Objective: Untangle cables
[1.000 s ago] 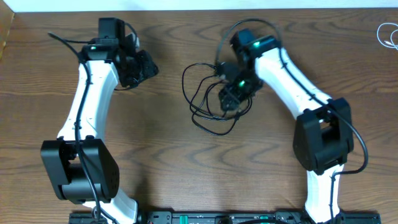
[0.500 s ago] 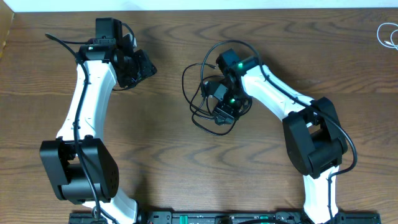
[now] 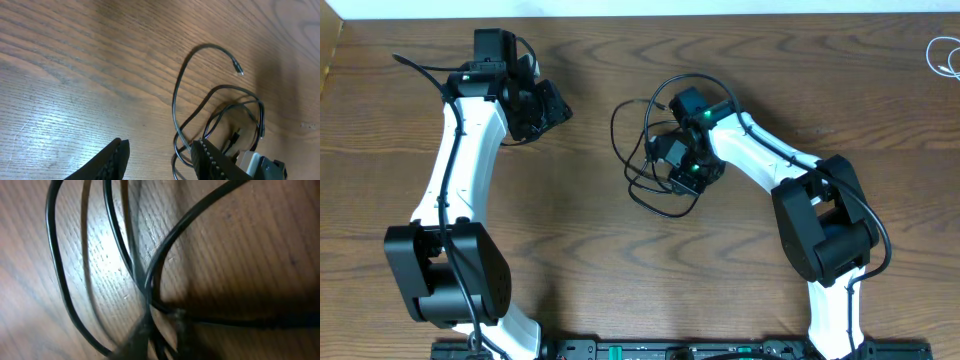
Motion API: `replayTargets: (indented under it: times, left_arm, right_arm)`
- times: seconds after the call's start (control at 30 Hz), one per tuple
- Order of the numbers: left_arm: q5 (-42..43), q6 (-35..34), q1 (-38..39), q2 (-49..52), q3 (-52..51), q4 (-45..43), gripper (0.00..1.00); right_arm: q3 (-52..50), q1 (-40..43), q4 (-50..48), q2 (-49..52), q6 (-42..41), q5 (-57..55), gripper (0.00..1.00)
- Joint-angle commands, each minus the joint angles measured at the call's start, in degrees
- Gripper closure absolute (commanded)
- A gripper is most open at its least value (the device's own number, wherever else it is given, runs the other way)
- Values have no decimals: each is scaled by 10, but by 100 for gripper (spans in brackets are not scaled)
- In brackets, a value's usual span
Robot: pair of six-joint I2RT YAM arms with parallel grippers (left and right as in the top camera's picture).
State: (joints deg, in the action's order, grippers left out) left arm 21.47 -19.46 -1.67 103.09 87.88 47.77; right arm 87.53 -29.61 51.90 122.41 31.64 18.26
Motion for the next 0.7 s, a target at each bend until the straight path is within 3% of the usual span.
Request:
replayTargets:
  times: [0.0,0.2,0.43,0.67]
  left_arm:
    - [-5,1,-2,0,4,2,55]
    - [-6,1,3,0,4,2,55]
    - [-6,1,11,0,4,2,55]
    - [-6,1,12,0,4,2,55]
  right_arm:
    - [1,-3,0,1,1,1,99]
    - [96,4,54,0,-69,-1,99]
    - [367,34,209,0,-118,-1,99]
    - [598,74,280,0,-197,-1,99]
